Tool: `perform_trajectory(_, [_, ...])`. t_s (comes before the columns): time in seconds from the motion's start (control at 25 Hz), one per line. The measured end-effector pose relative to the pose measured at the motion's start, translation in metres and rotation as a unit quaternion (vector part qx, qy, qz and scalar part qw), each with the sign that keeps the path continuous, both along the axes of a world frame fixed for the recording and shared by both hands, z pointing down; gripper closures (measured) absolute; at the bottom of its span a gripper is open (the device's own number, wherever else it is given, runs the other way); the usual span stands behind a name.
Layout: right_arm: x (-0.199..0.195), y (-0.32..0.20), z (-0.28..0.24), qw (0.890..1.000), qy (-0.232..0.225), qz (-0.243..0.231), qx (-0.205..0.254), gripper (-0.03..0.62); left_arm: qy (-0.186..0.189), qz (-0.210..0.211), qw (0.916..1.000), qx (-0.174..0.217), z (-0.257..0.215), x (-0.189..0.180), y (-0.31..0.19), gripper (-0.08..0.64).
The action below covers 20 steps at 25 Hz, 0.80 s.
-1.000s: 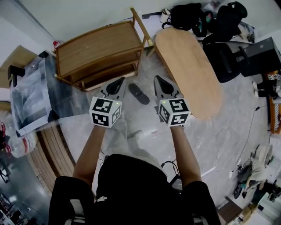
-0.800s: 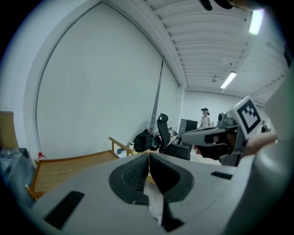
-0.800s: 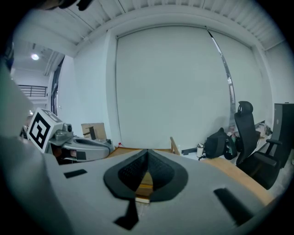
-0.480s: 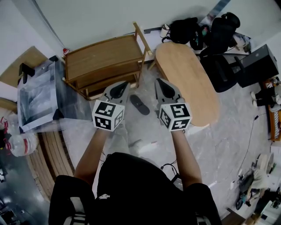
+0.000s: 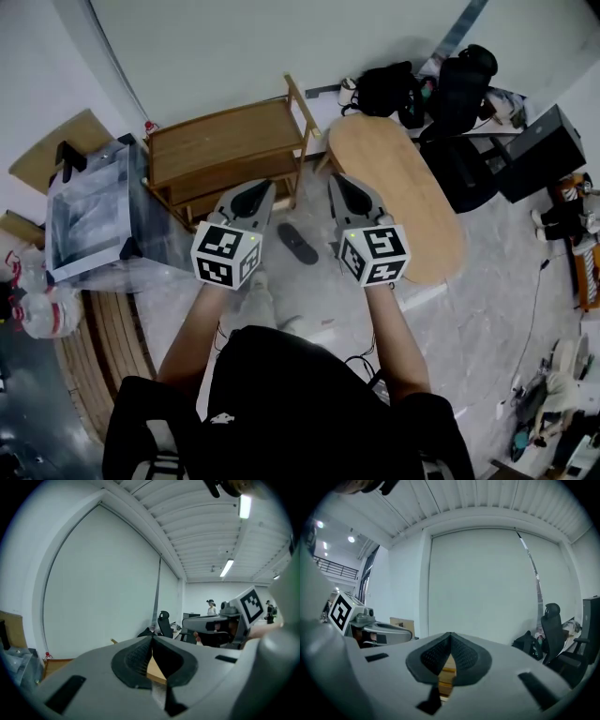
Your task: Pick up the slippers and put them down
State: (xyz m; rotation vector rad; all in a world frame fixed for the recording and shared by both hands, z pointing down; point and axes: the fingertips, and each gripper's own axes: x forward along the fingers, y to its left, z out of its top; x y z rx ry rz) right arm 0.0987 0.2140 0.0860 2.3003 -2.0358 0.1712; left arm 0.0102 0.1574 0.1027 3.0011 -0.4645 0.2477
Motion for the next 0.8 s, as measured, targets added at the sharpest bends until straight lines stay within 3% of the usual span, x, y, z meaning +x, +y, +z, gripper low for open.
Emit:
perform_trajectory(0.36, [-0.02,0.013,-0.027,0.999,0.026,-0.005,0.024,0.592,0.028,0.008,0.9991,0.032,-0.037,-0.007,0.015,0.554])
perform_trajectory(0.8, [-0.029,0.026,-0.037,0.999,0.035,0.001,0.039,0.592,0.03,0.002,0.9983,0.05,-0.046,-0.021,0.025,0.554])
